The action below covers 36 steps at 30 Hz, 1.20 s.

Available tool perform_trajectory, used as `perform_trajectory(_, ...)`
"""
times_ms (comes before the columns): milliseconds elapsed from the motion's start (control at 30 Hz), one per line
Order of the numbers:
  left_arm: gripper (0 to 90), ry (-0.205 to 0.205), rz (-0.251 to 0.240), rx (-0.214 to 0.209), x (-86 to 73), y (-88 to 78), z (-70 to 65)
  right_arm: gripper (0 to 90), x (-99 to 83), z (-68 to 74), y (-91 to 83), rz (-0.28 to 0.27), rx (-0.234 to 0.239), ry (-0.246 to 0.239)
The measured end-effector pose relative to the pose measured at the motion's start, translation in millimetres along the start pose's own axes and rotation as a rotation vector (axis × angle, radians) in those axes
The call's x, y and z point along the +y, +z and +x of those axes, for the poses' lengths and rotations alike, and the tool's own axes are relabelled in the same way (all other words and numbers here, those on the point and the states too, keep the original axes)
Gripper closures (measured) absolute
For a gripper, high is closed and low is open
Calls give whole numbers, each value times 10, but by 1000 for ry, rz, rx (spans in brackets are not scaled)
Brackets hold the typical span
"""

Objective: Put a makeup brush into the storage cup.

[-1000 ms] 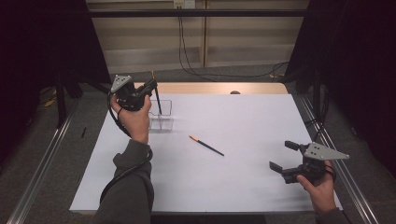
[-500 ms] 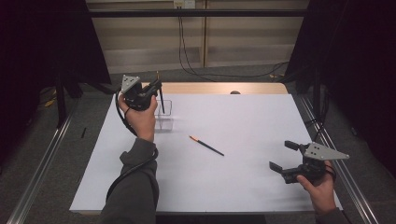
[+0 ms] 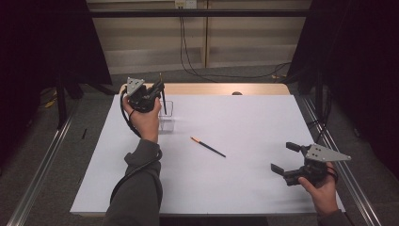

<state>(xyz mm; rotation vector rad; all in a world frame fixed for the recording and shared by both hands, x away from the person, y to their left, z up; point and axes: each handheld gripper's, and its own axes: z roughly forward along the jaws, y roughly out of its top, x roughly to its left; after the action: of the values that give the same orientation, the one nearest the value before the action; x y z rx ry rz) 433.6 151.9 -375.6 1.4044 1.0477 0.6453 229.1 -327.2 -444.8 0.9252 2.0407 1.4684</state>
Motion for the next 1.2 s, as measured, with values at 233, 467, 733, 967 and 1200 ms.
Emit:
perform_trajectory(233, 842, 12, -3, 6, -54, 31, -15, 0, 0, 1, -1, 1, 1, -5)
perform_trajectory(467, 842, 13, -2, 9, -115, 52, -22, 0, 2, 4, -1, 2, -3, -4)
perform_trajectory(733, 841, 19, -6, 7, -154, 56, -45, 0, 5, 8, -1, 0, -1, -1)
perform_trajectory(967, 841, 21, 2, 4, -216, 67, -49, 0, 7, 6, -4, 3, 3, -9)
perform_trajectory(1200, 841, 23, 2, 10, -254, 64, -41, 0, 4, 9, 4, -1, 5, -8)
